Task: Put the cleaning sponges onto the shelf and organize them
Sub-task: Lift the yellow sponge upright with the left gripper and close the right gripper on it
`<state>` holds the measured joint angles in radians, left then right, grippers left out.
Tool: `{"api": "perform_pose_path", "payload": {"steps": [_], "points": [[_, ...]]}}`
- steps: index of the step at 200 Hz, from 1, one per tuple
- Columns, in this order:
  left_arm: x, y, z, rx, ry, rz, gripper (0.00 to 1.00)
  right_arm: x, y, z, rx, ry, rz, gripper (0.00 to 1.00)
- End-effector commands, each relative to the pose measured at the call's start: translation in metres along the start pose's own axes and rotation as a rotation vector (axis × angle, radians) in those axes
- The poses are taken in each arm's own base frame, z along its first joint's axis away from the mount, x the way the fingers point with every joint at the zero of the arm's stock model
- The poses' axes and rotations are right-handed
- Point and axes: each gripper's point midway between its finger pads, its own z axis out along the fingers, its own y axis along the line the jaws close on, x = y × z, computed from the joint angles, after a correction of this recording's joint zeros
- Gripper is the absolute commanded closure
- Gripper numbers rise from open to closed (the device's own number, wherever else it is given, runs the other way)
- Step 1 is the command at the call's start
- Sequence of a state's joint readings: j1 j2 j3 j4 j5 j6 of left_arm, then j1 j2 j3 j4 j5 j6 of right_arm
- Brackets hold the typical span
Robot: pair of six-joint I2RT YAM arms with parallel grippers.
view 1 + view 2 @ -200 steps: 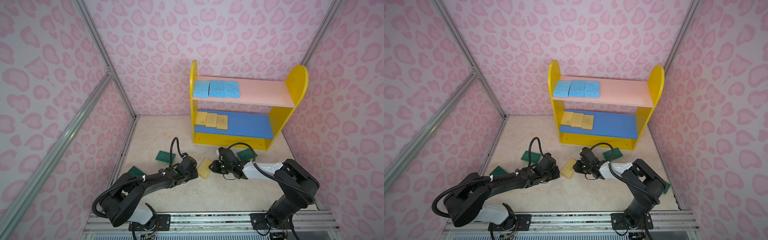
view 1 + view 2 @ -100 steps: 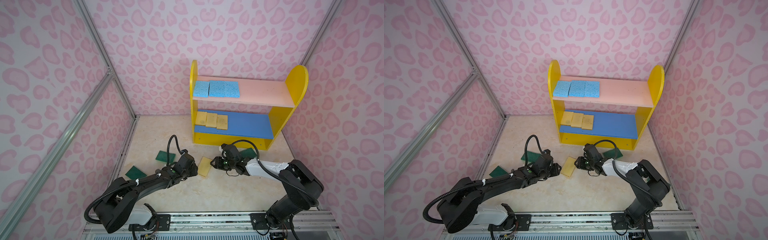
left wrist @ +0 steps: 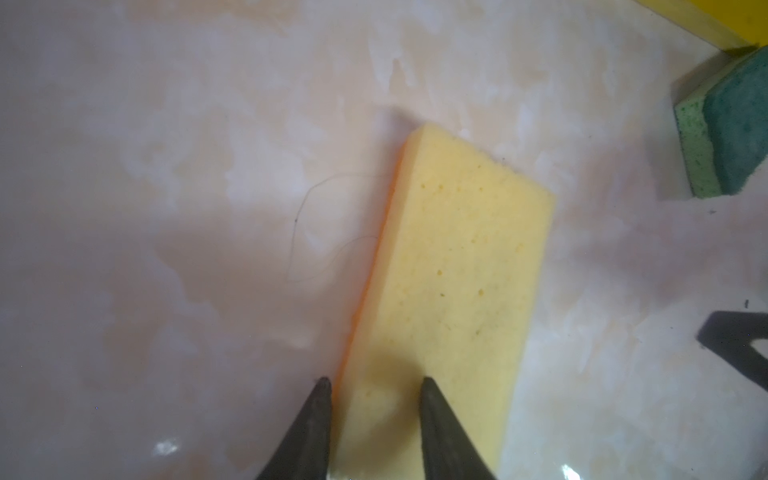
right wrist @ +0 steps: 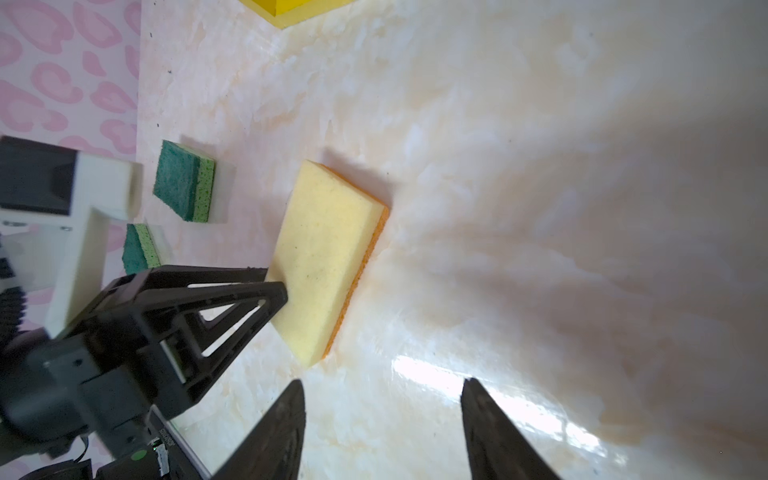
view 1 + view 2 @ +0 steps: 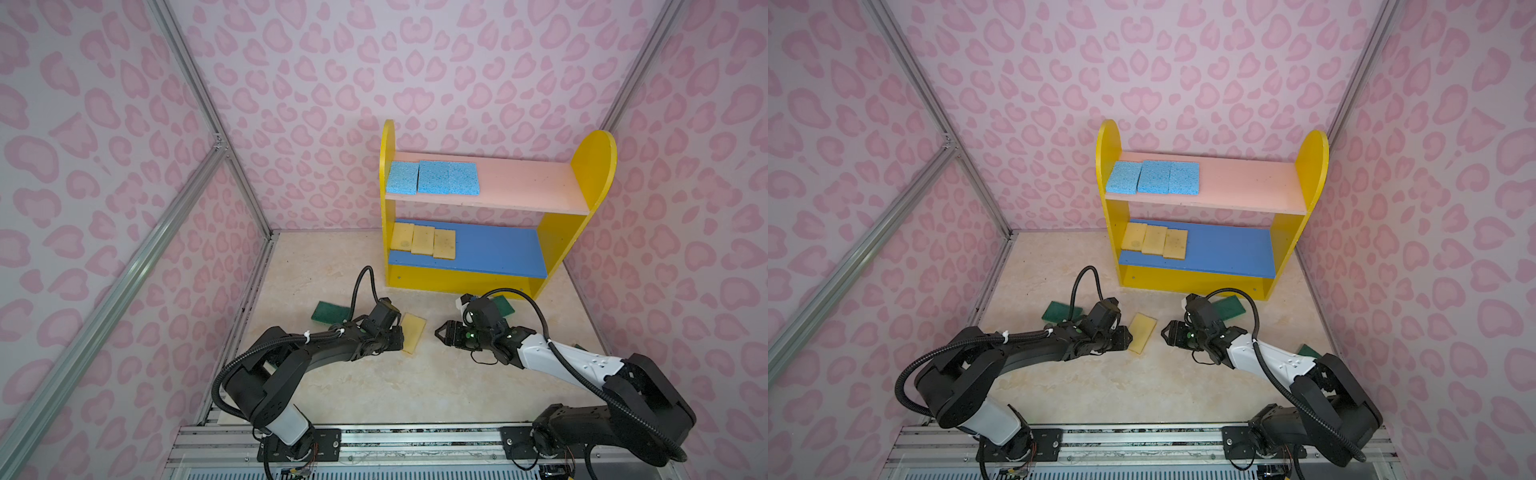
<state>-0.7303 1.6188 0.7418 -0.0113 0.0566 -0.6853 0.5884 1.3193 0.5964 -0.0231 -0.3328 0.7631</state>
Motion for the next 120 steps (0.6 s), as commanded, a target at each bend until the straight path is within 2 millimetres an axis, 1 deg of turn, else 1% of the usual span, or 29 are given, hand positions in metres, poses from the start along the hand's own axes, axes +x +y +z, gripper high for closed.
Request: {"api": "perform_pose_path", "payload": {"steps": [1, 24, 41, 67, 93, 120], "points": [[-0.004, -0.009, 0.007, 0.038, -0.004, -0.004, 0.76, 0.001, -0.006, -0.005, 0.022, -0.006, -0.005, 0.39], [-0.002, -0.008, 0.009, 0.04, 0.0, -0.022, 0.88, -0.001, -0.004, -0.009, 0.016, -0.014, -0.008, 0.38], [-0.004, -0.008, 0.005, 0.041, -0.008, -0.037, 0.96, 0.0, -0.002, -0.009, 0.005, -0.012, -0.007, 0.37], [-0.011, -0.012, -0.01, 0.054, -0.045, -0.074, 0.97, 0.003, 0.004, -0.007, -0.036, -0.007, 0.002, 0.32], [-0.02, -0.021, -0.027, 0.093, -0.084, -0.113, 0.97, 0.01, 0.017, -0.002, -0.089, 0.0, -0.009, 0.26], [-0.028, -0.03, -0.04, 0.126, -0.109, -0.128, 0.97, 0.017, 0.036, 0.004, -0.12, 0.009, -0.035, 0.26]]}}
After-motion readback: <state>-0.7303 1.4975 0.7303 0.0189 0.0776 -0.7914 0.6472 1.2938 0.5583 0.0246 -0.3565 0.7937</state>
